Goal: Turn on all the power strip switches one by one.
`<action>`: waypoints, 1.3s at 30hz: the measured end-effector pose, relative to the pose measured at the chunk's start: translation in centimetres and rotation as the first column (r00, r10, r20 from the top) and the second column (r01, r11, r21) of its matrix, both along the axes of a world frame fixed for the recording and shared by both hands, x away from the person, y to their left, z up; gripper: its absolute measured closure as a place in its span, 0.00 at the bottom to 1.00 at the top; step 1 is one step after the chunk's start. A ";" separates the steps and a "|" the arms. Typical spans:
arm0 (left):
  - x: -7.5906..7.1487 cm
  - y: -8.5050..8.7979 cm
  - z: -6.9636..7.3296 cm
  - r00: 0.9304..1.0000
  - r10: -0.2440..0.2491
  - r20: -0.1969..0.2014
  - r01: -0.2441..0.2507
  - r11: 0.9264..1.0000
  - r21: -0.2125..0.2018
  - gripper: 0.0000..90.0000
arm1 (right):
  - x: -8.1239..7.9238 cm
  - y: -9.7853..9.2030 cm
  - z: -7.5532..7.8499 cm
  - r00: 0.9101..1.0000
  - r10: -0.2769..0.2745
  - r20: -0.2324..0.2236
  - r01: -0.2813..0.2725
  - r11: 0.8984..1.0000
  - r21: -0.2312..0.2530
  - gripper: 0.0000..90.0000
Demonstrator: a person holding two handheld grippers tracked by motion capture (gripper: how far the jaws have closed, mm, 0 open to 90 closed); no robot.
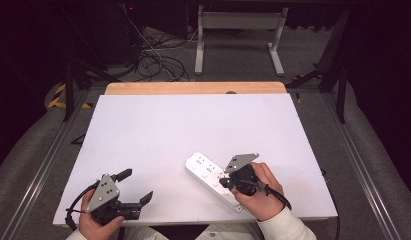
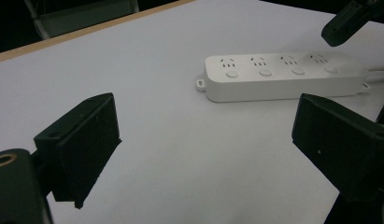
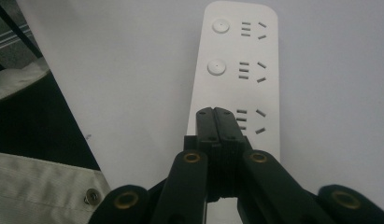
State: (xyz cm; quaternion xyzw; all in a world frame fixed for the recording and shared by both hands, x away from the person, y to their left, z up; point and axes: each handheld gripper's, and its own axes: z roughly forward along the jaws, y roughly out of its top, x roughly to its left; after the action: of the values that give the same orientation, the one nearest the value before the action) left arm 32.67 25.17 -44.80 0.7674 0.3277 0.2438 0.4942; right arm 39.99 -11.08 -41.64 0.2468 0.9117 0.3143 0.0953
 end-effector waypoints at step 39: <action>0.0 0.0 0.0 1.000 -0.001 0.002 0.001 1.000 0.002 0.09 | 2.2 3.2 -2.2 0.998 0.004 -0.060 -0.010 0.995 -0.102 1.00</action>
State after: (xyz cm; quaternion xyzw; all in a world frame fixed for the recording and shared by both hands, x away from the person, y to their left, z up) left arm 32.63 25.20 -44.79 0.7680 0.3265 0.2446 0.4937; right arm 42.16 -7.93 -43.82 0.2478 0.9299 0.2599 0.0794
